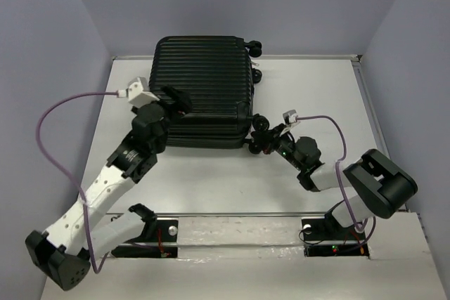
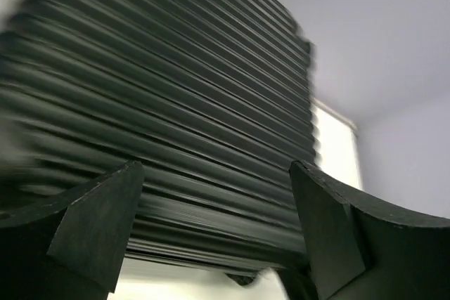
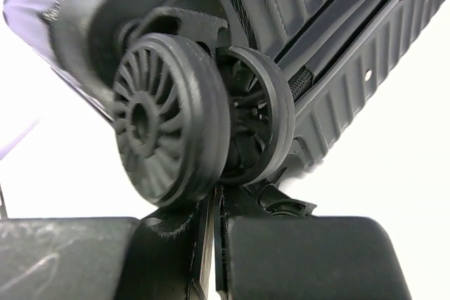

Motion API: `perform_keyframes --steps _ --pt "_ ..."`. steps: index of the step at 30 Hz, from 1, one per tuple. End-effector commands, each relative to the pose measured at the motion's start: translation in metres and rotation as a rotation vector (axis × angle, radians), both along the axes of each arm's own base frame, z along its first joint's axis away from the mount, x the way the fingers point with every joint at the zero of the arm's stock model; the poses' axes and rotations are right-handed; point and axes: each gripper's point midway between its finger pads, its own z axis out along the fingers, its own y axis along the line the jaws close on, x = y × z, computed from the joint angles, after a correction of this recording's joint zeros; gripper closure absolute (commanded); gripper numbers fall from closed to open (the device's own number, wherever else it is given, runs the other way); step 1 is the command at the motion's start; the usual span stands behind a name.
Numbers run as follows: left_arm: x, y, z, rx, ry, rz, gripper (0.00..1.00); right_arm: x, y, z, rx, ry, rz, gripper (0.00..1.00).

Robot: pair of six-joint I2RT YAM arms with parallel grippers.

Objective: Pack the luggage

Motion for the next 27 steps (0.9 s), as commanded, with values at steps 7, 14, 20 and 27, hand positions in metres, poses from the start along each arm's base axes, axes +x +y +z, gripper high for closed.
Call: perform_keyframes --steps 7,14,20,27 --pt "0.008 0.113 -0.045 0.156 0.174 0.155 0.01 -0.007 -0.005 0.052 0.059 -0.142 -0.001 0.93" --pt "0.032 0.114 -0.054 0.199 0.195 0.091 0.01 0.001 0.002 0.039 -0.019 -0.116 0.014 0.86" --pt "0.039 0.116 -0.068 0.211 0.216 0.074 0.01 0.008 0.010 0.025 -0.070 -0.121 0.037 0.49" --pt "0.040 0.118 -0.073 0.221 0.220 0.067 0.01 0.025 0.023 0.027 -0.092 -0.151 0.052 0.47"
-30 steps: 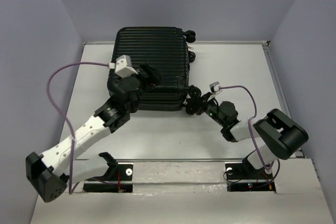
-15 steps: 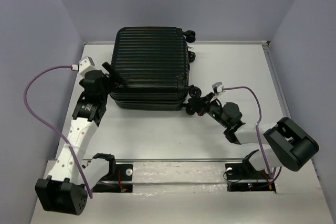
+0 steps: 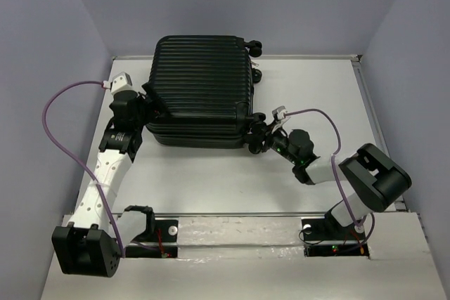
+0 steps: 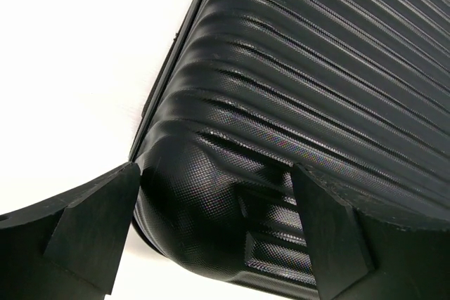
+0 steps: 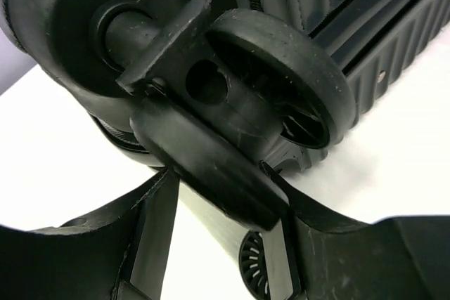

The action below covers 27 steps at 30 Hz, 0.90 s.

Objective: Pack the luggage

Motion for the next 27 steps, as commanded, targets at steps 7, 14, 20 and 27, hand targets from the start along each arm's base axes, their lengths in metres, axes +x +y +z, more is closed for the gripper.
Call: perform_keyframes --steps 7,14,20,27 --pt "0.009 0.018 0.028 0.034 -0.078 0.025 0.01 0.013 0.016 0.031 0.039 -0.097 0.019 0.49" --pt "0.008 0.048 0.047 0.059 -0.113 0.109 0.01 -0.001 0.010 0.014 0.042 -0.044 0.035 0.44" --pt "0.027 0.017 0.018 0.029 -0.024 -0.090 0.01 0.000 0.006 0.012 0.032 -0.031 0.012 0.44" --pt "0.035 -0.011 0.012 -0.041 -0.029 -0.237 0.01 0.002 0.014 0.013 -0.012 -0.033 0.054 0.45"
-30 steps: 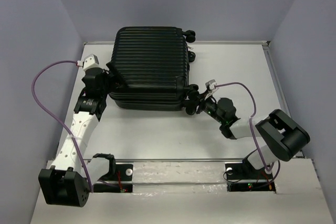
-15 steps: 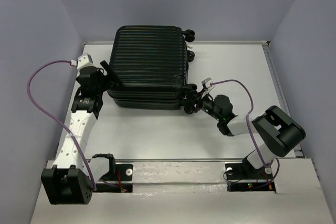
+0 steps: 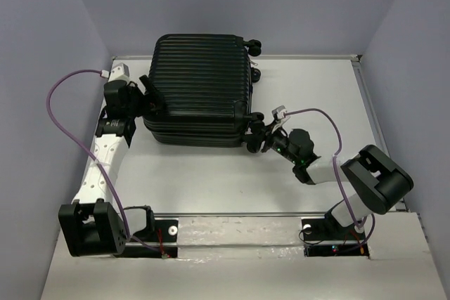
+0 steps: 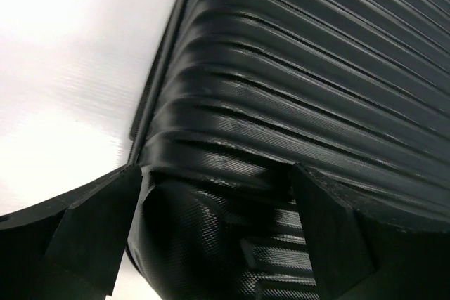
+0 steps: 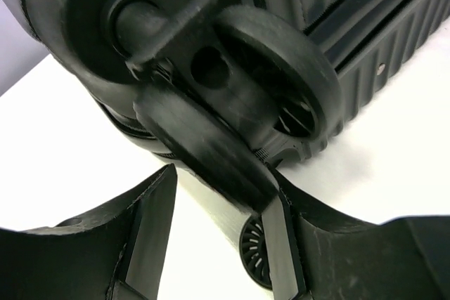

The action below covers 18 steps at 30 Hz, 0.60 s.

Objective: Pack the luggage

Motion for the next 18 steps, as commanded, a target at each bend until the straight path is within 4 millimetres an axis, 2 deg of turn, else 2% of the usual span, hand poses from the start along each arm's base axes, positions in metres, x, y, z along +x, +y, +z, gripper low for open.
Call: perform_keyframes --steps 1,8,10,14,18 --pt "0.003 -0.022 0.017 -0.032 -0.051 -0.135 0.01 0.004 0.016 0.018 0.010 -0.046 0.054 0.45" --pt "0.004 -0.033 0.004 -0.075 -0.024 -0.183 0.01 0.007 0.027 0.016 0.018 -0.027 0.092 0.47" --pt "0.004 -0.032 0.004 -0.071 -0.024 -0.177 0.01 0.008 0.025 0.013 0.013 -0.017 0.079 0.47" --pt "0.001 -0.018 0.008 -0.033 -0.043 -0.104 0.01 0.008 0.008 0.004 -0.007 0.001 -0.006 0.45" --pt "0.001 -0.017 0.008 -0.035 -0.043 -0.100 0.01 0.012 0.016 0.000 -0.015 0.007 0.021 0.45"
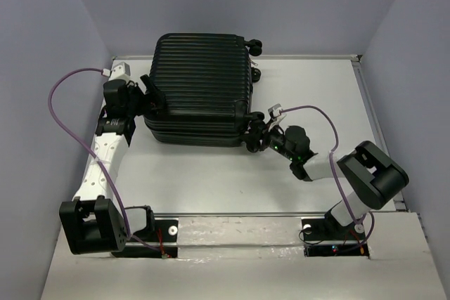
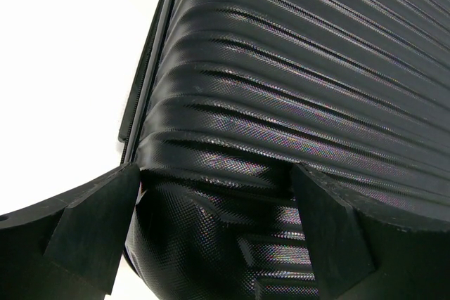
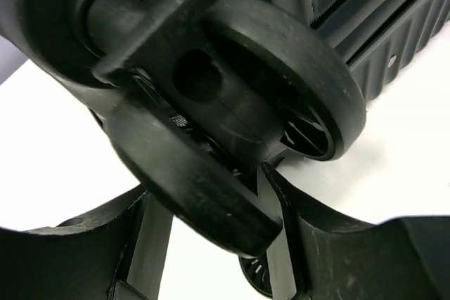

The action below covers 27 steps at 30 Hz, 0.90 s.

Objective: Pack the luggage

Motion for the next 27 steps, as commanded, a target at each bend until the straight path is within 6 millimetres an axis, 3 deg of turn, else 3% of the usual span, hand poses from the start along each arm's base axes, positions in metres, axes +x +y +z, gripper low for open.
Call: perform_keyframes --steps 1,3,4,6,7,9,18,23,26,27 --pt "-0.004 -0.011 0.006 -0.019 -0.027 -0.046 0.01 0.006 0.009 0.007 0.007 -0.024 0.010 0.46" --pt "-0.005 -0.011 0.003 -0.017 -0.021 -0.045 0.01 0.008 0.009 0.007 0.000 -0.019 0.004 0.52" --pt "-0.006 -0.011 0.003 -0.015 -0.023 -0.044 0.01 0.004 0.004 0.004 0.001 -0.013 -0.010 0.60" --pt "-0.007 -0.009 0.000 -0.007 -0.020 -0.036 0.01 0.002 -0.004 0.010 0.023 -0.037 -0.044 0.60" --pt "-0.007 -0.008 0.000 -0.006 -0.022 -0.035 0.01 -0.001 -0.006 0.014 0.032 -0.045 -0.045 0.56" --pt "-0.005 -0.010 0.000 -0.014 -0.022 -0.043 0.01 0.000 -0.005 0.007 0.001 -0.041 -0.034 0.51" --pt "-0.004 -0.014 -0.002 -0.026 -0.017 -0.061 0.01 0.011 0.011 0.027 0.016 -0.112 0.011 0.51" --pt "-0.005 -0.016 -0.003 -0.031 -0.014 -0.072 0.01 0.017 0.020 0.024 0.019 -0.104 0.036 0.51" --pt "-0.006 -0.016 -0.004 -0.032 -0.015 -0.072 0.01 0.019 0.021 0.022 0.022 -0.102 0.034 0.55" --pt "-0.006 -0.017 -0.004 -0.035 -0.014 -0.077 0.01 0.019 0.022 0.021 0.022 -0.102 0.034 0.63"
